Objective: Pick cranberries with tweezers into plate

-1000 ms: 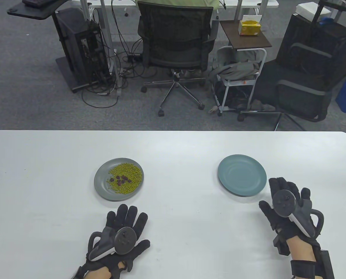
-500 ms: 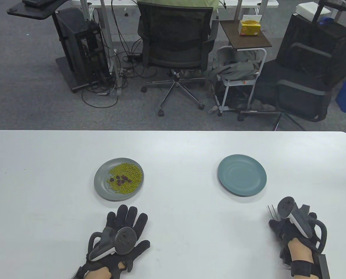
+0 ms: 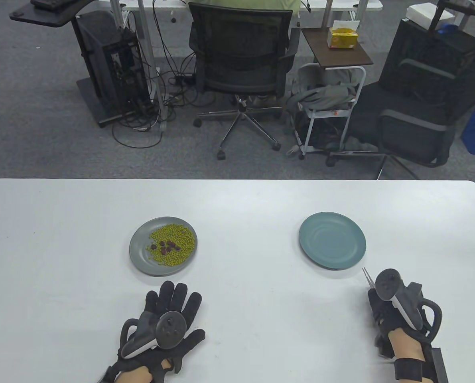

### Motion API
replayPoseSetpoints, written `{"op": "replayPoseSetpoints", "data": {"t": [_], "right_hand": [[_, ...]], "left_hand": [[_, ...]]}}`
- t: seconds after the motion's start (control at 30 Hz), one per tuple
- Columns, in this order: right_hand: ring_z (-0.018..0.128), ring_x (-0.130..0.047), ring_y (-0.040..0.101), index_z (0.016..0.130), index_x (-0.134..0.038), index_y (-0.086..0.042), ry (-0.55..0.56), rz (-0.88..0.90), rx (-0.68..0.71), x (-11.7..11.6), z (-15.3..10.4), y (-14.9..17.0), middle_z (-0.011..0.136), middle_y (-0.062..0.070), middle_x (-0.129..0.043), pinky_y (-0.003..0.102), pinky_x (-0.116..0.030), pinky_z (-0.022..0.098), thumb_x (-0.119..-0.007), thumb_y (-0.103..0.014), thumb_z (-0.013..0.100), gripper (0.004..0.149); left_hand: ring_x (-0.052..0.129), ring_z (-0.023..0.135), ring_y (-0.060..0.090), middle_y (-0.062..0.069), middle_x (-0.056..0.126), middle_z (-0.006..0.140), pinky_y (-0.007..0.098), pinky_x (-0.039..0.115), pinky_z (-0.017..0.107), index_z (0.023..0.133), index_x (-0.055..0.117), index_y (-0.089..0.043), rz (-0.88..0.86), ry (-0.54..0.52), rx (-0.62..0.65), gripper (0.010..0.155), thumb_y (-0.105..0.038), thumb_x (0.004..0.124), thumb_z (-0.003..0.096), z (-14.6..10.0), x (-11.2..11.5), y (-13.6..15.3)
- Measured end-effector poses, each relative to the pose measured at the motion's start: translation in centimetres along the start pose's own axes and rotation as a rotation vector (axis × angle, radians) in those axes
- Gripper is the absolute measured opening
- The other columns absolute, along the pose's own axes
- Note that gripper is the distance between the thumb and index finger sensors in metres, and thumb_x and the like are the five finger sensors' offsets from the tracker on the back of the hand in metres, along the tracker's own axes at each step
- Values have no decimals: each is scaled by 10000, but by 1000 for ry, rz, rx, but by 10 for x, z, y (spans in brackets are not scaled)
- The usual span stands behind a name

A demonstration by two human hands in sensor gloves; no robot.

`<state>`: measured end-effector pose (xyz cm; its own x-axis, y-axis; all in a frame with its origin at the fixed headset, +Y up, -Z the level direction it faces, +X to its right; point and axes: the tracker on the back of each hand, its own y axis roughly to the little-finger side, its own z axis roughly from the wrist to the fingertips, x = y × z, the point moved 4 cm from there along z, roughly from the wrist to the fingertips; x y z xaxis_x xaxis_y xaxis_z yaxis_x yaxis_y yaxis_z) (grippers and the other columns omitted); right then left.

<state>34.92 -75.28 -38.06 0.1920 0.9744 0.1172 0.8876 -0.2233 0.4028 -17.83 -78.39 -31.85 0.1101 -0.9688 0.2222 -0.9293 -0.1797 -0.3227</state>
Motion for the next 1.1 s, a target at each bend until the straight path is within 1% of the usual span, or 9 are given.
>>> {"op": "replayPoseSetpoints", "data": {"t": [0.1,0.13,0.2,0.33,0.4,0.53,0.7,0.87,1.1], "right_hand": [[693,-1042,186,830,-664,-305,30,242,52,17,-8,-7,651,-95,-994,437,-630,738,-656,-535,355,528],[674,-1038,165,838,-641,-313,28,311,95,21,-13,-14,612,-137,-978,440,-626,736,-637,-535,358,529],[726,-912,127,879,-529,-362,-13,394,237,22,-24,-32,635,-165,-850,476,-521,768,-612,-517,378,531],[754,-821,133,919,-482,-370,13,262,449,25,-50,-70,675,-157,-797,485,-437,784,-595,-468,394,545],[773,-796,138,924,-483,-373,55,183,566,25,-69,-94,694,-157,-787,490,-408,791,-610,-456,397,549],[790,-777,140,909,-510,-377,44,137,680,19,-91,-119,700,-160,-790,493,-380,798,-628,-461,392,537],[785,-784,135,890,-536,-381,3,103,763,8,-106,-138,691,-165,-798,492,-383,798,-637,-478,384,525],[785,-785,134,889,-538,-385,-22,96,794,0,-112,-145,689,-167,-800,494,-380,800,-642,-483,383,526],[787,-789,130,889,-541,-389,-28,98,824,0,-115,-148,690,-170,-803,496,-380,801,-647,-488,382,528]], "left_hand": [[-66,1048,307,-45,56,1114,626,34,726,1046,118,-428,-2,4,0,836,-711,600,426,0,0,0],[-67,1048,307,-45,52,1114,627,34,726,1046,115,-428,0,6,0,837,-711,600,426,1,1,0],[-74,1046,304,-49,32,1106,626,32,726,1047,115,-428,1,6,-1,837,-712,599,426,1,1,0],[-78,1047,301,-55,17,1102,627,29,726,1046,113,-433,4,-2,-2,835,-713,597,427,1,1,0],[-79,1046,303,-53,17,1103,628,28,726,1047,112,-432,4,-1,-4,836,-713,598,427,1,0,0],[-76,1048,304,-51,26,1107,628,30,726,1047,111,-433,4,-2,-5,835,-713,597,428,1,0,-1],[-78,1048,303,-51,28,1109,628,28,727,1046,107,-433,2,5,-12,835,-713,596,429,1,0,0],[-60,1053,307,-46,47,1114,628,43,731,1047,116,-432,5,-2,-14,832,-711,598,429,0,-1,-1],[49,1081,324,-31,149,1136,631,114,750,1062,178,-421,52,-19,-6,816,-702,613,431,0,-20,-8]]}}
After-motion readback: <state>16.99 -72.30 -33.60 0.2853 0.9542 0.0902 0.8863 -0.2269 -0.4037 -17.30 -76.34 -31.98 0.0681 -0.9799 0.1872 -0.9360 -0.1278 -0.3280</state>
